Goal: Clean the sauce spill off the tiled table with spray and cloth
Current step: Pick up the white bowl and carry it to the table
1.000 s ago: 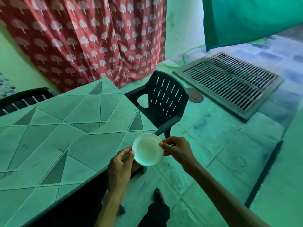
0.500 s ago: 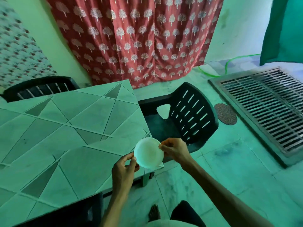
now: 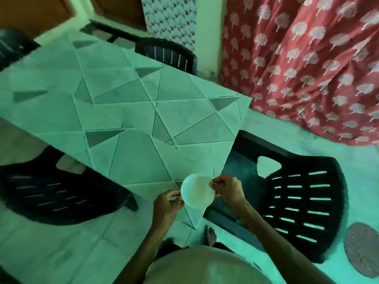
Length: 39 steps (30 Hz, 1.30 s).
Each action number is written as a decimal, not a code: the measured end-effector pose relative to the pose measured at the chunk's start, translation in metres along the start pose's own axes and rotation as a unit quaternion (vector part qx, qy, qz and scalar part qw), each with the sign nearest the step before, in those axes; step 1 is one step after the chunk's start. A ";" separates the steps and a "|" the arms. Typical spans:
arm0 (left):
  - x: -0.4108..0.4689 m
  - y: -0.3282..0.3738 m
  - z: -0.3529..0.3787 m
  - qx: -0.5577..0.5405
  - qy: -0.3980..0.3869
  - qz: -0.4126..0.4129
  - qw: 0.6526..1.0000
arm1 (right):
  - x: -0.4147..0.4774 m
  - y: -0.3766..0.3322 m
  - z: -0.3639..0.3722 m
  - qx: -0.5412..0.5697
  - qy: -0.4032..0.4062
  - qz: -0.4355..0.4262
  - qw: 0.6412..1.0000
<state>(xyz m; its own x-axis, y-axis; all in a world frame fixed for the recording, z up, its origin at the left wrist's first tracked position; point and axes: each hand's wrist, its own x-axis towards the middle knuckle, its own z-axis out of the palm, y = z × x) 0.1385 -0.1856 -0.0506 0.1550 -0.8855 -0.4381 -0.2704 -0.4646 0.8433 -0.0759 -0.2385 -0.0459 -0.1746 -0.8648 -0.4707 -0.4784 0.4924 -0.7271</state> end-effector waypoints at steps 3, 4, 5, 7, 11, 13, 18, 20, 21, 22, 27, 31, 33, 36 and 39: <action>-0.019 -0.006 0.021 0.004 0.069 -0.018 0.997 | 0.018 0.008 -0.004 -0.035 -0.062 -0.035 0.997; -0.024 -0.006 0.026 0.006 0.084 -0.024 0.996 | 0.022 0.010 -0.004 -0.044 -0.076 -0.050 0.995; -0.028 -0.006 0.031 0.005 0.095 -0.031 0.995 | 0.026 0.011 -0.005 -0.052 -0.090 -0.061 0.993; -0.038 -0.008 0.040 -0.010 0.134 -0.058 0.989 | 0.030 0.011 -0.005 -0.061 -0.132 -0.084 0.986; -0.044 -0.011 0.048 -0.020 0.172 -0.076 0.982 | 0.035 0.007 -0.006 -0.070 -0.165 -0.115 0.977; -0.045 -0.012 0.051 -0.028 0.183 -0.075 0.980 | 0.036 0.007 -0.007 -0.083 -0.165 -0.130 0.974; -0.048 -0.017 0.057 -0.081 0.214 -0.074 0.971 | 0.036 0.006 -0.006 -0.120 -0.174 -0.174 0.962; -0.049 -0.019 0.058 -0.094 0.221 -0.077 0.968 | 0.038 0.002 -0.006 -0.124 -0.182 -0.181 0.959; -0.050 -0.020 0.058 -0.103 0.222 -0.079 0.966 | 0.039 0.000 -0.006 -0.119 -0.185 -0.179 0.959; -0.051 -0.022 0.057 -0.113 0.223 -0.080 0.965 | 0.041 -0.002 -0.006 -0.108 -0.191 -0.167 0.961; -0.053 -0.027 0.055 -0.146 0.225 -0.093 0.959 | 0.055 -0.022 -0.015 0.010 -0.195 -0.071 0.978; -0.055 -0.030 0.055 -0.151 0.231 -0.092 0.957 | 0.075 -0.021 -0.027 0.022 -0.085 -0.043 0.995; -0.056 -0.030 0.055 -0.150 0.236 -0.091 0.956 | 0.082 -0.014 -0.028 -0.007 -0.040 -0.031 0.999; -0.057 -0.032 0.054 -0.146 0.239 -0.090 0.956 | 0.085 -0.004 -0.025 -0.023 -0.019 -0.014 0.999; -0.056 -0.034 0.053 -0.153 0.242 -0.095 0.953 | 0.081 -0.001 -0.021 -0.020 -0.017 -0.005 1.000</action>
<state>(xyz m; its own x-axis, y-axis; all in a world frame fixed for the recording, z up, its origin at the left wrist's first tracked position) 0.0883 -0.1210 -0.0713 0.6136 -0.6418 -0.4599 0.0850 -0.5254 0.8466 -0.1076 -0.3116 -0.0726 -0.1407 -0.8659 -0.4801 -0.5142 0.4783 -0.7119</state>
